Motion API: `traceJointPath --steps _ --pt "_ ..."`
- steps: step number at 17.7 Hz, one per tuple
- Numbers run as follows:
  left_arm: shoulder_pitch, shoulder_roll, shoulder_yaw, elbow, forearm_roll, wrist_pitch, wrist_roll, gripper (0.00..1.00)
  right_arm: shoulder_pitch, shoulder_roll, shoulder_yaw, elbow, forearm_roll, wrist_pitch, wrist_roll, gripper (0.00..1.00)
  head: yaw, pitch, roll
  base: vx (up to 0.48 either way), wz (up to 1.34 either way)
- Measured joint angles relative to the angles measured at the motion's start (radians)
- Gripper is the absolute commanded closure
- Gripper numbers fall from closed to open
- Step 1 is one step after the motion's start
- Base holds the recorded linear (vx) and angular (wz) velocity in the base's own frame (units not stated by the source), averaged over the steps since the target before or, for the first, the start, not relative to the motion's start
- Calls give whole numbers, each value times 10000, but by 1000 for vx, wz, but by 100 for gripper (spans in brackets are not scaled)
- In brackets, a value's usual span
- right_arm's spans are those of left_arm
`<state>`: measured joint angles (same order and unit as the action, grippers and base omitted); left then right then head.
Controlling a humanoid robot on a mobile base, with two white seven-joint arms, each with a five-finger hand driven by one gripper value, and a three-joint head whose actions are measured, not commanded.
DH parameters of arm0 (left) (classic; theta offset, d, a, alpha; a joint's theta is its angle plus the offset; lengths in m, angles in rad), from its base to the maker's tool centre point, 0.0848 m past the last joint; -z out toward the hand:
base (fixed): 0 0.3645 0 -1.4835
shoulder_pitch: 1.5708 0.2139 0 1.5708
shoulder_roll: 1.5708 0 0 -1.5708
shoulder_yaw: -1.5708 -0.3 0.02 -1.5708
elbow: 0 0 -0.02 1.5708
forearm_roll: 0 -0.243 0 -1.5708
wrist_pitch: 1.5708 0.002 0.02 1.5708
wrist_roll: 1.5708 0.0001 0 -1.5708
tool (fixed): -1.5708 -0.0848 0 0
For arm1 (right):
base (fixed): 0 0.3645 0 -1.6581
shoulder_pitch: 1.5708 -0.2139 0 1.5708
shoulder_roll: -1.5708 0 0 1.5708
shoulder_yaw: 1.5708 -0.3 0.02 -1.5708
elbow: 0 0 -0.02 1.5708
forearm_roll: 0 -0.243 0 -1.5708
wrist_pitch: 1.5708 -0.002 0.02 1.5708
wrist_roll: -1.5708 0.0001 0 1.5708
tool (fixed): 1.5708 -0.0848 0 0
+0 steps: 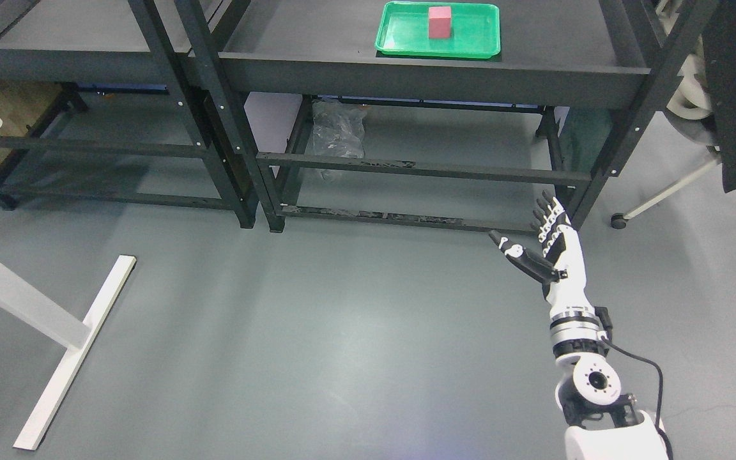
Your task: Pick pink block from left shelf to tray
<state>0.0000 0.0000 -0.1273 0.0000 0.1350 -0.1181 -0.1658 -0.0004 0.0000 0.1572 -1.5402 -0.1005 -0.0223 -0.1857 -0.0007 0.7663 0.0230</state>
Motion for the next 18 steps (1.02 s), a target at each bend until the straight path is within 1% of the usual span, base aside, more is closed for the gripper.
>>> traceJointPath --steps 18 --pt "0 0 0 0 0 1 0 0 5 0 46 -162 -7 0 -11 0 0 0 0 3 -2"
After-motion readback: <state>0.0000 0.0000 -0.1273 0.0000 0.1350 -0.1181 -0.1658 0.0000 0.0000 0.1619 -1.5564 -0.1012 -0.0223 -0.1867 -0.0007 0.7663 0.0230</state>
